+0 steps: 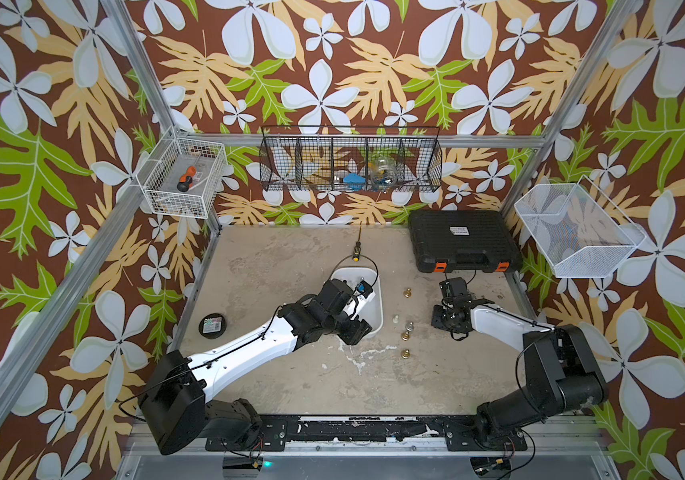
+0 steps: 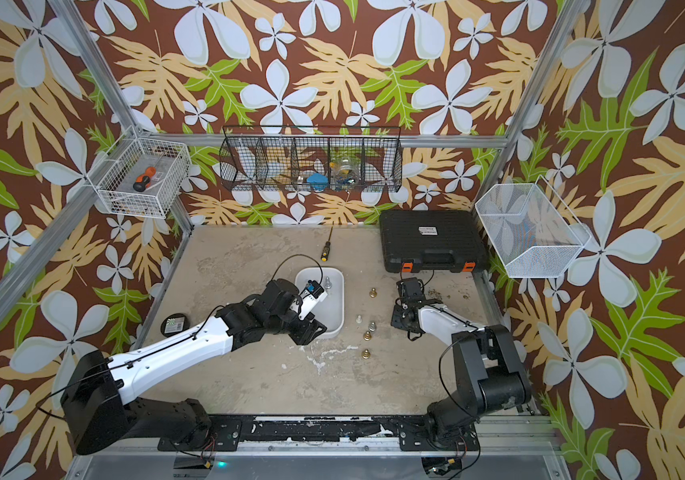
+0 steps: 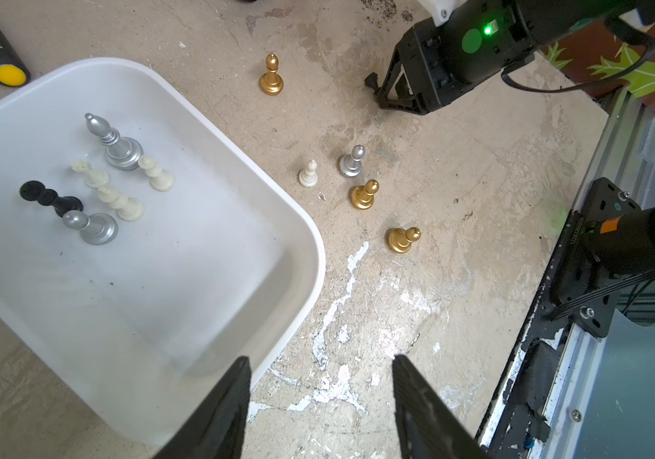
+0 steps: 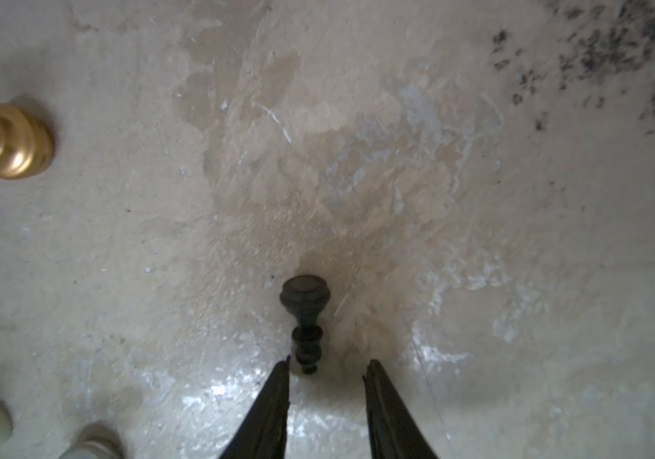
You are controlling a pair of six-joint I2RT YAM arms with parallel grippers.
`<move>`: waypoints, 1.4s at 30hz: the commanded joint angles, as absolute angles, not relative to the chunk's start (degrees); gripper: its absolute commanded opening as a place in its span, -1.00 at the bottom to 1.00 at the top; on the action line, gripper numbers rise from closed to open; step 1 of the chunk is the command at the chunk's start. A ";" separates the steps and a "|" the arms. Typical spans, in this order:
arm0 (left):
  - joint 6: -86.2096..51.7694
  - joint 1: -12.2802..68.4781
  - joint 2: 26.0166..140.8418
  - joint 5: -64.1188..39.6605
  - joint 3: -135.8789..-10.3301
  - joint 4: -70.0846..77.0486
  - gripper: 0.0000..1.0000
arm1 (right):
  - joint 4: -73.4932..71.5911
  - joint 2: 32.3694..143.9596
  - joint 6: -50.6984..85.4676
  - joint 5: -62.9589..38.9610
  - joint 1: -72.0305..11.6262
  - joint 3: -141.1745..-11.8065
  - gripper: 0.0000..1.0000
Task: Put the chess pieces into the storage box
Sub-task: Pick up the chess piece at the center of the board.
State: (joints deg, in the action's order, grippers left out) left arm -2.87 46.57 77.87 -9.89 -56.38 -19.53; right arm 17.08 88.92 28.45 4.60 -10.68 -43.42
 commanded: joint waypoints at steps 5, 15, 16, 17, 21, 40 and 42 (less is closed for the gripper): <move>-2.20 46.55 78.93 -9.55 -56.82 -20.48 0.18 | 13.06 91.51 27.70 6.52 -11.38 -43.68 -0.35; -2.20 46.50 79.54 -9.35 -56.94 -20.66 0.18 | 11.16 92.92 26.02 6.33 -11.89 -43.76 -0.64; -2.11 46.49 79.63 -9.32 -57.01 -20.74 0.18 | 10.96 92.99 26.02 6.37 -11.87 -43.65 -0.69; -2.11 46.53 79.63 -9.26 -57.04 -20.79 0.18 | 11.09 93.14 25.93 6.34 -11.94 -43.72 -0.73; -1.93 46.49 79.81 -8.85 -57.12 -20.85 0.18 | 10.72 93.21 25.02 5.07 -11.95 -43.83 -0.84; -5.63 39.26 75.44 -19.82 -55.60 -15.53 0.15 | 23.20 76.91 17.13 -8.68 -20.67 -51.24 -0.87; -6.70 36.05 74.99 -24.83 -55.46 -14.64 0.12 | 24.23 74.78 16.22 -13.28 -24.36 -52.86 -0.87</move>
